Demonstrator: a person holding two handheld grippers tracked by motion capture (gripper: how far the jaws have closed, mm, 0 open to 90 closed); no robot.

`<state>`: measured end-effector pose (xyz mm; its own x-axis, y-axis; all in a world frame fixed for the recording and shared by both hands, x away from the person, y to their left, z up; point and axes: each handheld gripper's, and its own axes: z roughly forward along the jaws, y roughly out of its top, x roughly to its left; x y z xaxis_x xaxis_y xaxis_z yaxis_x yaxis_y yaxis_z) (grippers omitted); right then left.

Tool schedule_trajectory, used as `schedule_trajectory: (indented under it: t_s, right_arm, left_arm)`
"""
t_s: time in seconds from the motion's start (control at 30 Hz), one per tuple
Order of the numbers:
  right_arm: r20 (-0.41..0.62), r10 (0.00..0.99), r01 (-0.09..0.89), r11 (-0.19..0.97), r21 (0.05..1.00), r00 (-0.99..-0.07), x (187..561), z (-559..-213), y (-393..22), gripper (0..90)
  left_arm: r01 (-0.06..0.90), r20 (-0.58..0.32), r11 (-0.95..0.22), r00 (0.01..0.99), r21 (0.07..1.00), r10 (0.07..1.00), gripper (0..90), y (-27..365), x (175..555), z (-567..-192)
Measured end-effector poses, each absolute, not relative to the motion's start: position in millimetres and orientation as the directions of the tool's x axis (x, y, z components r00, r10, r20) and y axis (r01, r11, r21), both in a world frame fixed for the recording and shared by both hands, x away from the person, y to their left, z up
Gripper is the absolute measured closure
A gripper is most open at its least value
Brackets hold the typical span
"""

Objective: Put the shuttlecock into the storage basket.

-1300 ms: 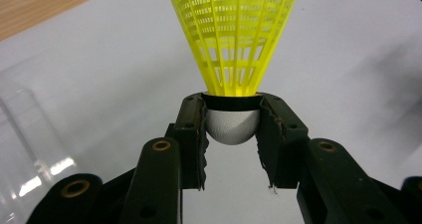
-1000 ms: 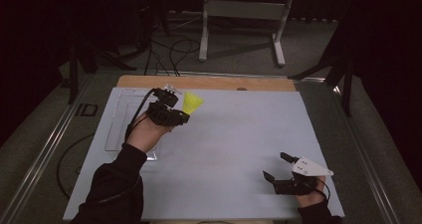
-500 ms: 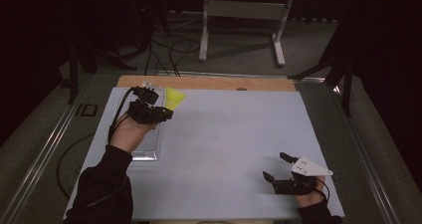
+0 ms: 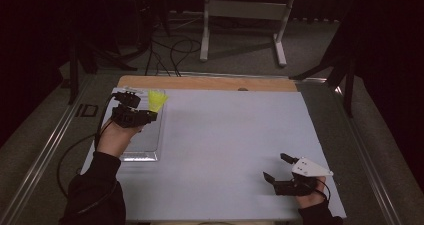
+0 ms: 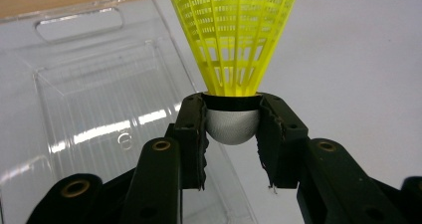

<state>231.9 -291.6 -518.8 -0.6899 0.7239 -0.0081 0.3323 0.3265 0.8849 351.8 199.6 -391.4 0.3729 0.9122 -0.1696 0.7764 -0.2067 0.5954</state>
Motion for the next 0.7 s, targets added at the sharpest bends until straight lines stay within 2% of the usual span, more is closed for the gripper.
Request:
schedule_trajectory:
  t_s: [0.7]
  right_arm:
    - [-0.010, 0.725, 0.332, 0.327, 0.885, -0.688, 231.8, -518.8, -292.5, 9.3]
  left_arm:
    - [0.836, -0.206, -0.141, 0.289, 0.530, 0.935, 65.8, 211.9, 359.1, -439.4]
